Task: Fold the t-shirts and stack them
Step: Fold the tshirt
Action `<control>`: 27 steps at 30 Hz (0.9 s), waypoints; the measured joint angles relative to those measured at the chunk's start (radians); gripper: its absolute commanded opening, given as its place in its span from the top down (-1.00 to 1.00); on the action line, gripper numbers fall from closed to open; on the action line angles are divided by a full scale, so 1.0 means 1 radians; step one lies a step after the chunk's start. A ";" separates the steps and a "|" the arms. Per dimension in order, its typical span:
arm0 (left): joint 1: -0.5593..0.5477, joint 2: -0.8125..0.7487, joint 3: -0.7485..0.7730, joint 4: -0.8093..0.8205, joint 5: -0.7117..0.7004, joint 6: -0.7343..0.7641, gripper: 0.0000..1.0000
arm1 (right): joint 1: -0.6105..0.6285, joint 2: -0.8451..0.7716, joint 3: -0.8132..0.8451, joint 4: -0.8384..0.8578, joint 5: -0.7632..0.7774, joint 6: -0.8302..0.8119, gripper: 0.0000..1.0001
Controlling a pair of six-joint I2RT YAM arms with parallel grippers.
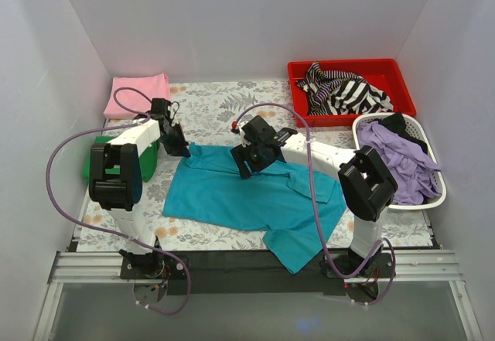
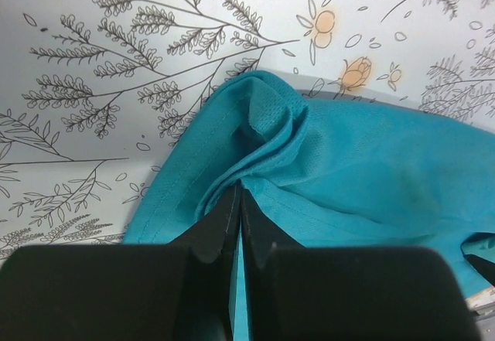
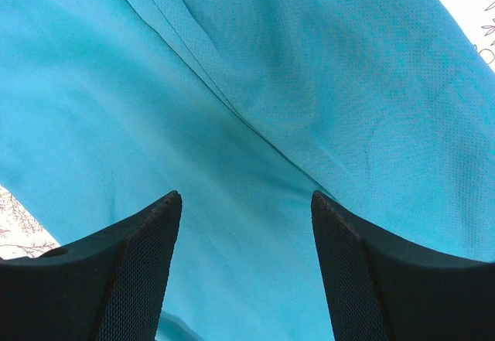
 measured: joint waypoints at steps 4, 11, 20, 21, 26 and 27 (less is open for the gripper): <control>0.000 0.000 -0.018 -0.002 -0.001 0.002 1.00 | 0.000 0.003 0.000 0.000 -0.001 0.002 -0.47; 0.000 -0.008 -0.039 -0.017 -0.020 0.005 1.00 | 0.000 0.018 -0.006 0.013 0.001 0.006 -0.47; 0.000 -0.104 -0.115 -0.047 -0.079 0.003 1.00 | 0.000 0.039 -0.021 0.021 0.000 0.008 -0.47; 0.000 -0.110 -0.124 -0.048 -0.082 0.002 1.00 | 0.000 0.041 -0.021 0.023 0.001 0.008 -0.47; 0.000 -0.130 -0.178 -0.058 -0.095 -0.006 1.00 | 0.000 0.053 -0.022 0.024 0.001 0.013 -0.47; 0.000 -0.130 -0.185 -0.058 -0.102 -0.008 1.00 | 0.000 0.053 -0.022 0.024 0.002 0.014 -0.46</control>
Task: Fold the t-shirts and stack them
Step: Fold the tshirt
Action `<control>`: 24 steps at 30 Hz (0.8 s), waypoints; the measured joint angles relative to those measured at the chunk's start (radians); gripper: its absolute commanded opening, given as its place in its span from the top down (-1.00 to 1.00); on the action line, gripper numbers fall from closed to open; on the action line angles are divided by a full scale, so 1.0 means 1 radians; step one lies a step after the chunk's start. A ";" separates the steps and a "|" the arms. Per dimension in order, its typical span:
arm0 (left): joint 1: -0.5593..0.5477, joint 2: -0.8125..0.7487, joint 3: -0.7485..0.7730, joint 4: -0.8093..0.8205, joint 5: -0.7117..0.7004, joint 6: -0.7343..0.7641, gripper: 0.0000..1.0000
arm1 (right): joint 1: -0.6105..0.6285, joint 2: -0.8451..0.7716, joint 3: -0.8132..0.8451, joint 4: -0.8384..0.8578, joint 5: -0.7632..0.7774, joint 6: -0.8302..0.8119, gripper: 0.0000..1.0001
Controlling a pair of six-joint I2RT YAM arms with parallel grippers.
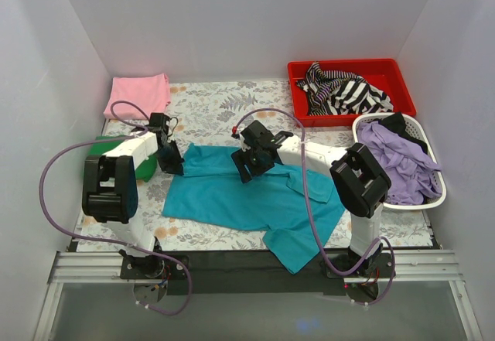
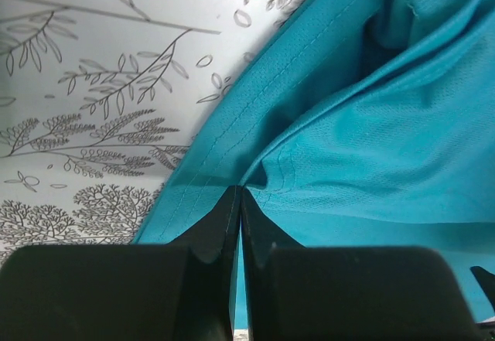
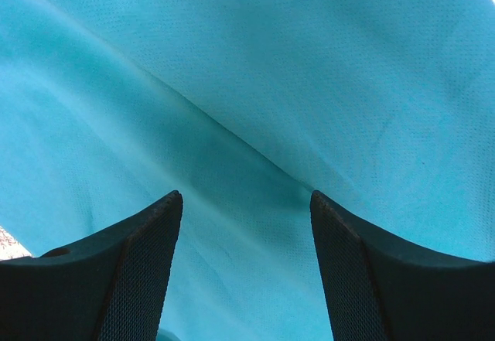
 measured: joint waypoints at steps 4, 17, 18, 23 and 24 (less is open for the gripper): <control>0.000 0.000 -0.027 -0.003 -0.025 -0.004 0.81 | 0.000 0.000 0.000 0.001 0.003 0.000 -0.46; 0.000 -0.060 0.118 -0.030 -0.038 -0.027 -0.65 | 0.000 -0.003 0.000 0.002 0.021 0.000 -0.47; 0.000 -0.061 0.144 -0.025 -0.029 -0.027 -0.66 | 0.000 -0.003 0.000 0.003 0.026 0.000 -0.47; 0.000 -0.063 0.219 -0.008 0.019 -0.034 -0.66 | 0.000 -0.003 0.000 0.002 0.063 -0.009 -0.48; 0.000 -0.062 0.232 -0.016 0.027 -0.034 -0.66 | 0.000 -0.003 0.002 0.000 0.072 -0.012 -0.49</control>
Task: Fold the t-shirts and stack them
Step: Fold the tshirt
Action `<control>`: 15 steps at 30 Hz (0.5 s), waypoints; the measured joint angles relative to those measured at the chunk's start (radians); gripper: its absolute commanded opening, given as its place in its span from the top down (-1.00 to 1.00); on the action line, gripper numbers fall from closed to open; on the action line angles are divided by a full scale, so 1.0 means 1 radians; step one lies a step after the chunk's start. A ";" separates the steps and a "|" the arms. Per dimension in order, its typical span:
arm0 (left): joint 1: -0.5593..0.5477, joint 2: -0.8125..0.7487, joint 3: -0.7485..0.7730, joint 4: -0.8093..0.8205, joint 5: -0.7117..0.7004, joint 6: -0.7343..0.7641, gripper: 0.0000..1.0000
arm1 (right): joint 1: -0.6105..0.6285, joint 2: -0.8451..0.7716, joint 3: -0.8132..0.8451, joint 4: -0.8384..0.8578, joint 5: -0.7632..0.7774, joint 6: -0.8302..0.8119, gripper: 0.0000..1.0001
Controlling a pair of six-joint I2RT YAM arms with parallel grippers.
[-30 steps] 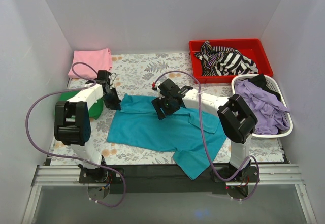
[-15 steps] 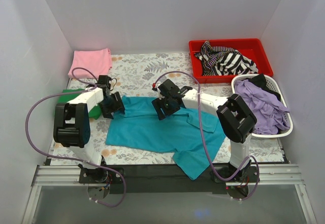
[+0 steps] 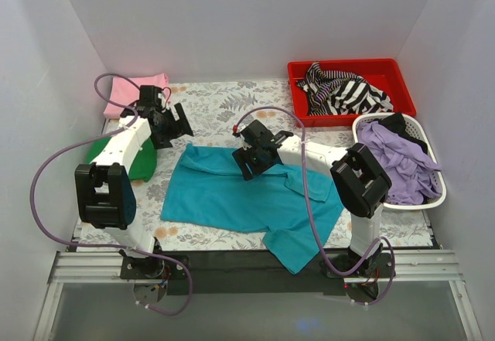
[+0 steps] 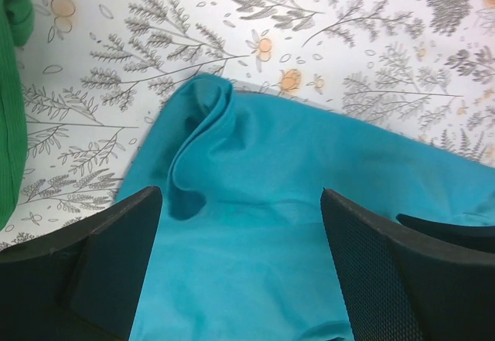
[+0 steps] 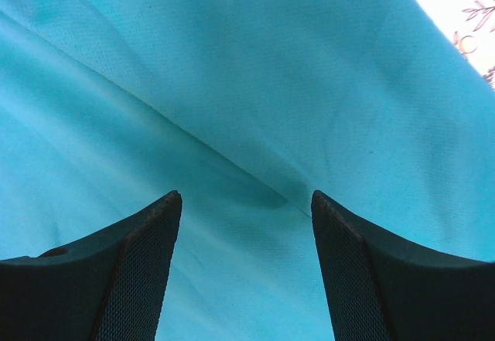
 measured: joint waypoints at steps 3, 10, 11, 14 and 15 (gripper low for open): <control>0.000 0.005 0.045 -0.029 0.019 0.004 -0.66 | -0.001 0.000 0.011 -0.001 0.015 -0.007 -0.49; 0.000 0.025 0.011 -0.006 0.113 0.023 -0.64 | -0.003 0.000 0.053 0.000 0.032 -0.012 -0.49; 0.000 0.034 0.000 -0.002 0.132 0.023 -0.58 | -0.004 0.000 0.053 0.001 0.033 -0.013 -0.49; 0.000 0.067 -0.041 0.012 0.216 0.029 -0.53 | -0.008 0.001 0.053 -0.002 0.034 -0.013 -0.49; 0.000 0.077 -0.053 0.017 0.244 0.032 -0.53 | -0.008 0.001 0.053 -0.001 0.034 -0.013 -0.48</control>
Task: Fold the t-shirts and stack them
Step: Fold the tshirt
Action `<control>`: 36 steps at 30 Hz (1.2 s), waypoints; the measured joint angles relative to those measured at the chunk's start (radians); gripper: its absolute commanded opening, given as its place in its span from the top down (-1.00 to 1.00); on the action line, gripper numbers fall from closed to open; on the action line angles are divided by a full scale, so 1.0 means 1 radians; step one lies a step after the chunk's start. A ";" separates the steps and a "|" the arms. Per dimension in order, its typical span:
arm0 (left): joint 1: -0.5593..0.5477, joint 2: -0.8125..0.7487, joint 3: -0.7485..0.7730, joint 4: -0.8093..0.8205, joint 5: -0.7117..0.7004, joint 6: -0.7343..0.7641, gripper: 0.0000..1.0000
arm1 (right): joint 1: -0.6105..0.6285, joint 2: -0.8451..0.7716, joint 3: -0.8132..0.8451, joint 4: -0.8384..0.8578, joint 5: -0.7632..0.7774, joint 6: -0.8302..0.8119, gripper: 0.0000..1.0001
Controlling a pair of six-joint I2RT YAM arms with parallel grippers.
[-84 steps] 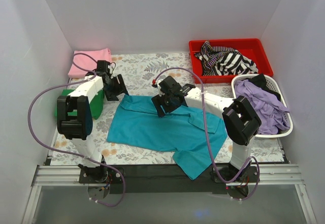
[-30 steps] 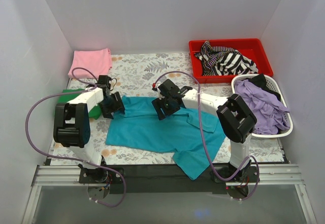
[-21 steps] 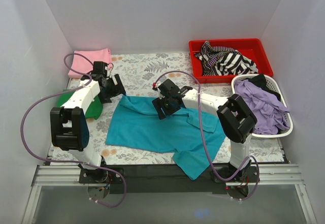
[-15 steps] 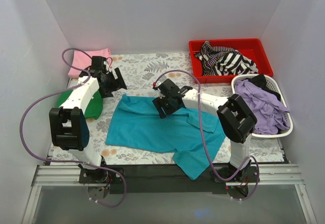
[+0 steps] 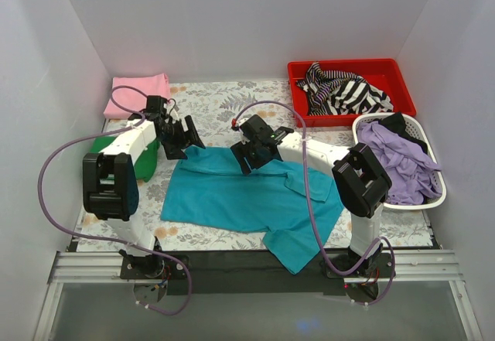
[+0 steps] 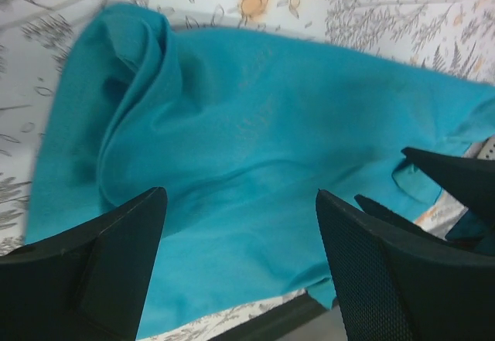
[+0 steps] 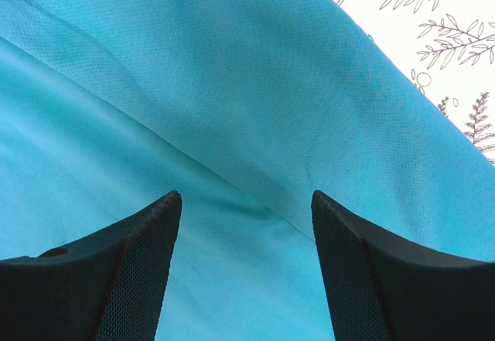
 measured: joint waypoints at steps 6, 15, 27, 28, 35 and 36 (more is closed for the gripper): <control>-0.002 0.019 -0.063 -0.016 0.061 0.034 -0.51 | 0.000 0.000 0.000 0.000 -0.001 0.001 -0.49; -0.002 0.017 -0.172 -0.065 -0.119 0.043 -0.51 | -0.001 0.006 -0.006 0.000 -0.002 0.007 -0.47; -0.002 -0.055 -0.065 -0.018 -0.092 -0.011 -0.51 | -0.008 0.019 0.005 0.000 0.023 0.003 -0.50; -0.002 -0.062 -0.043 -0.005 -0.079 -0.015 -0.51 | -0.011 0.027 0.016 -0.001 0.022 0.002 -0.50; -0.002 -0.049 0.004 0.091 0.052 -0.029 -0.51 | -0.030 0.115 0.080 0.020 0.009 -0.003 -0.50; -0.002 -0.034 -0.002 0.107 0.069 -0.029 -0.51 | -0.034 0.127 0.080 0.020 0.007 -0.003 -0.50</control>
